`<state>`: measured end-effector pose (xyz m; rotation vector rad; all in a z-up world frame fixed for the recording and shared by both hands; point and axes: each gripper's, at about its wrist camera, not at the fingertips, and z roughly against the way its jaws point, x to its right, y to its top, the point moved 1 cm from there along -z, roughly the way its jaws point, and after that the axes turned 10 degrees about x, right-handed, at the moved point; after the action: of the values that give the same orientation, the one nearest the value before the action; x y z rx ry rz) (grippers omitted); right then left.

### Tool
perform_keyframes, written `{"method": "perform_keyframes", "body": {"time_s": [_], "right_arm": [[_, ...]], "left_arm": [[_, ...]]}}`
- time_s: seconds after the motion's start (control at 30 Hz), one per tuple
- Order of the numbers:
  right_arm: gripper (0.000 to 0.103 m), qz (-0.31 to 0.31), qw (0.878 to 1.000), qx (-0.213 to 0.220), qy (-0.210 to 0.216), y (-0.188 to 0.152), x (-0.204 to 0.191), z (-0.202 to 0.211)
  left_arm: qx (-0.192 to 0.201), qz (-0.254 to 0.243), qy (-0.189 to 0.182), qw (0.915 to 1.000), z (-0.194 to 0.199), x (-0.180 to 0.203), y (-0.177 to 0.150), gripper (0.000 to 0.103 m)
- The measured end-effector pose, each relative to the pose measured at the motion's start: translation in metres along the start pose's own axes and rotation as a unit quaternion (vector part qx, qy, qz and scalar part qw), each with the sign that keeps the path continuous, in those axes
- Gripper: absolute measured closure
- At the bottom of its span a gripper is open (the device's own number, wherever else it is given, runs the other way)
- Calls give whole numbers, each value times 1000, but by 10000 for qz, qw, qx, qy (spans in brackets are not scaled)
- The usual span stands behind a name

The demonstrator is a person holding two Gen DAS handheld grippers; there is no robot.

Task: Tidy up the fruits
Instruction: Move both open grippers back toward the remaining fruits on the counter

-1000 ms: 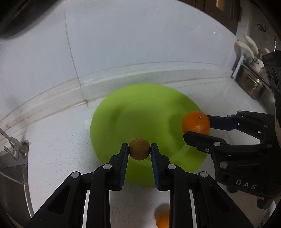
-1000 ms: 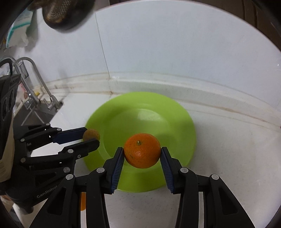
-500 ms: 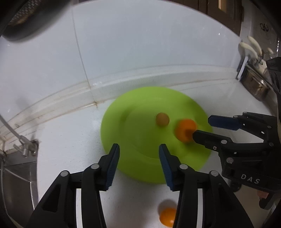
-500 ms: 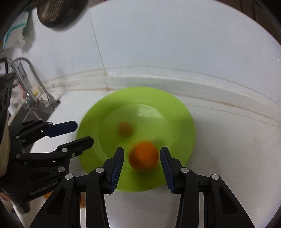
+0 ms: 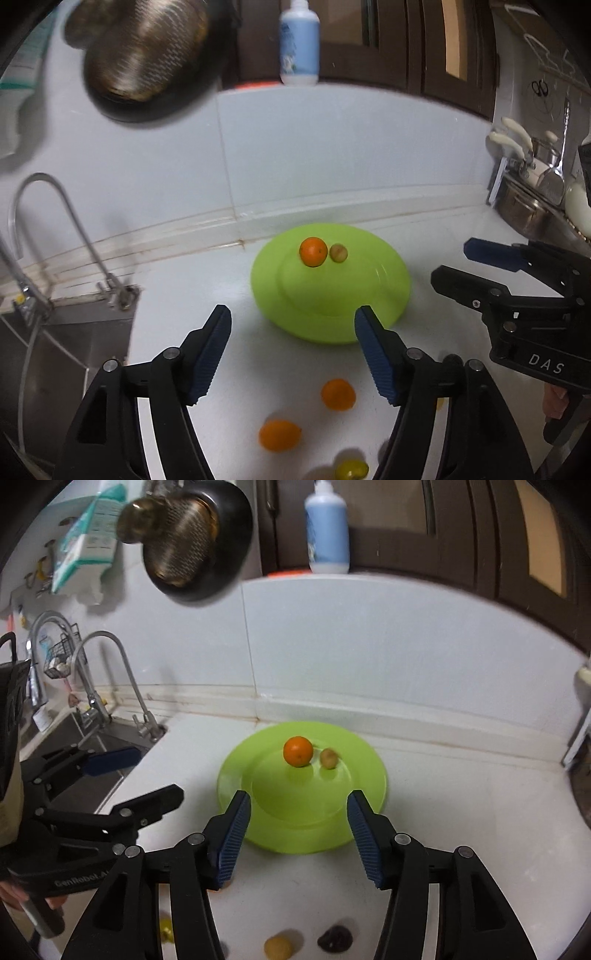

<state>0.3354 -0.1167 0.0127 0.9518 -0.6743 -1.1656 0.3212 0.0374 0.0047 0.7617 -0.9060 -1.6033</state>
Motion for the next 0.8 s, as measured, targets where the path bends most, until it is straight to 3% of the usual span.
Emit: {"method": "perform_keyframes", "body": {"time_s": [0.37,0.8], "right_arm": [[48,74,9997,194,153,-16,-24,55],[48,264,9989,199,324,-48,-53,89]], "left_arm": [[289,-68,229,9993,70,-2,-25,21],[285,-253,206,9991,102,5,-64,21]]}}
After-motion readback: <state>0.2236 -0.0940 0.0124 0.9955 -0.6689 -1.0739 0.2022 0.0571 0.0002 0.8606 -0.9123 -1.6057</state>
